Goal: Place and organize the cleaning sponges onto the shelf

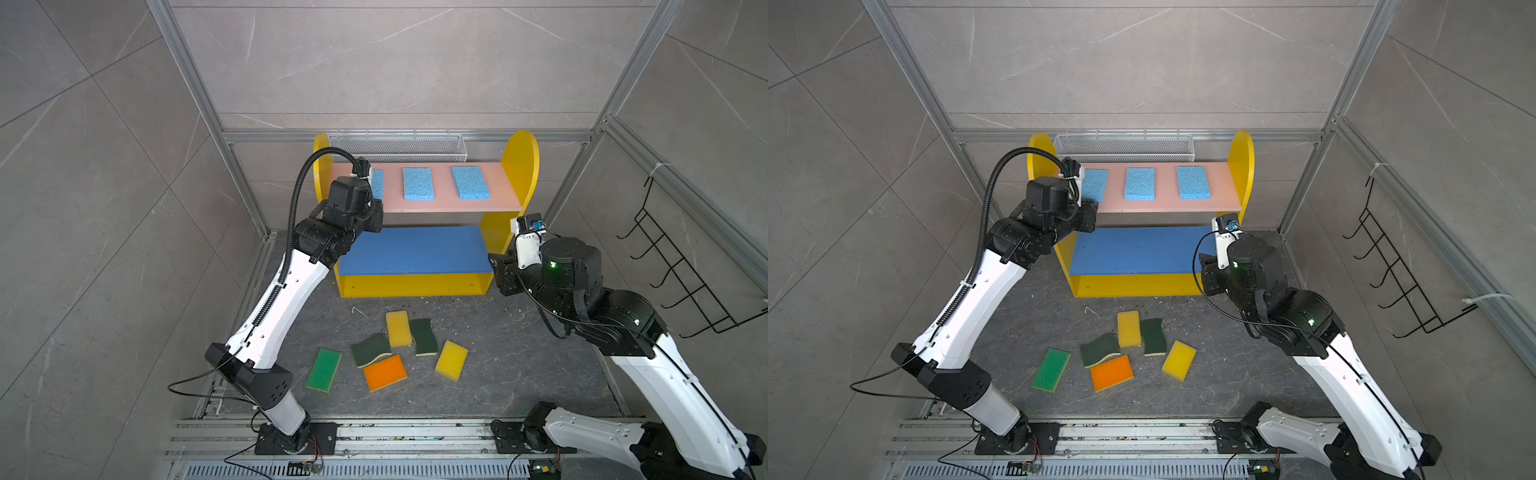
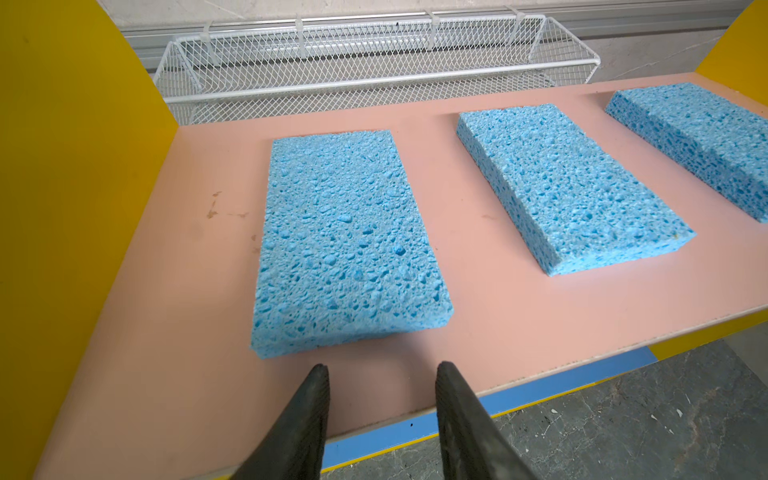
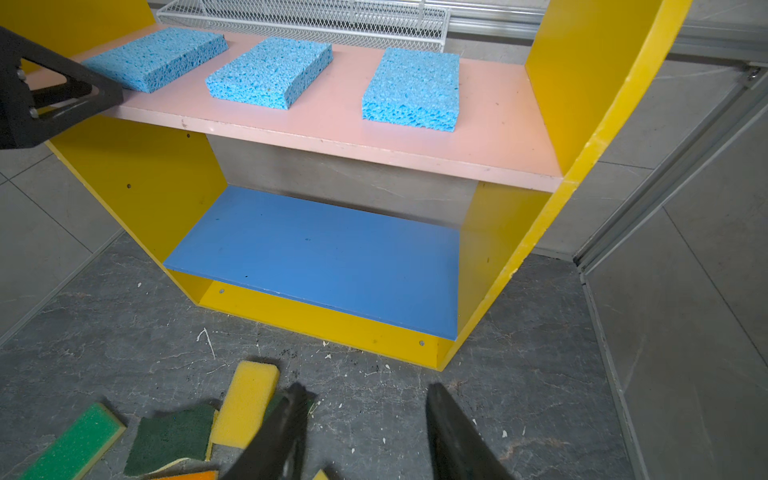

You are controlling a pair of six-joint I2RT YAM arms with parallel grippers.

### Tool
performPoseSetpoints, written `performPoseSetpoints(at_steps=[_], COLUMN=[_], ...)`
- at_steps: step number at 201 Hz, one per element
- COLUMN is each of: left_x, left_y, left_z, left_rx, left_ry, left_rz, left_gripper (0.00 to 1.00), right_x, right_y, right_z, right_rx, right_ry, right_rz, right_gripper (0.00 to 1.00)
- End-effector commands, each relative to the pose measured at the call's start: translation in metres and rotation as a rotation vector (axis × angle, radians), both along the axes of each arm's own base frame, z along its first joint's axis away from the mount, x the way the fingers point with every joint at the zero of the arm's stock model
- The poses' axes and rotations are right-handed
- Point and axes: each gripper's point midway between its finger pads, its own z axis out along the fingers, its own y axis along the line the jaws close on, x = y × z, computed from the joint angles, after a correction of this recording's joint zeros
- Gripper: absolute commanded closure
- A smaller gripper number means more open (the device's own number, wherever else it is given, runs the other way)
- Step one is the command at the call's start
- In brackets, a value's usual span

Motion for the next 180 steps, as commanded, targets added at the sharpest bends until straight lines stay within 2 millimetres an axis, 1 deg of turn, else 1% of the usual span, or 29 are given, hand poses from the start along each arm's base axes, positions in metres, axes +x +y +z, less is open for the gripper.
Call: performPoseSetpoints(at_steps=[1,30,84,119,146,158,180], left_x=[0.006,0.01,0.02,0.023,0.016,0.009,-0.005], left_y=[0.001,0.001,-0.004,-0.006,-0.001,0.001,0.004], left_z=[0.014,0.013,0.004,0.0,0.002,0.006,0.006], left_rx=[-0.032,-0.046,-0.078,-0.096,-0.106,-0.117,-0.117], left_ry=[-0.04,-0.037,-0.028,-0.02,-0.021,-0.026,-0.026], left_rz=[0.02,0.03,0.047,0.053,0.059,0.055,0.05], left_gripper=[0.56,0.57,0.59,0.6,0.6,0.6,0.59], right_x=[-0.001,-0.003,-0.005,-0.006,-0.007,-0.006,-0.006], right_y=[-0.004,-0.006,-0.009,-0.009,-0.009,-0.009,-0.009], right_z=[-0.004,-0.004,-0.004,-0.006,-0.005,-0.004,-0.003], right_rx=[-0.013,-0.013,-0.015,-0.021,-0.021,-0.021,-0.017], right_ry=[0.006,0.003,0.002,0.008,0.008,0.007,0.007], right_rz=[-0.013,-0.014,-0.018,-0.016,-0.013,-0.014,-0.019], right_gripper=[0.51,0.51,0.51,0.51,0.51,0.51,0.51])
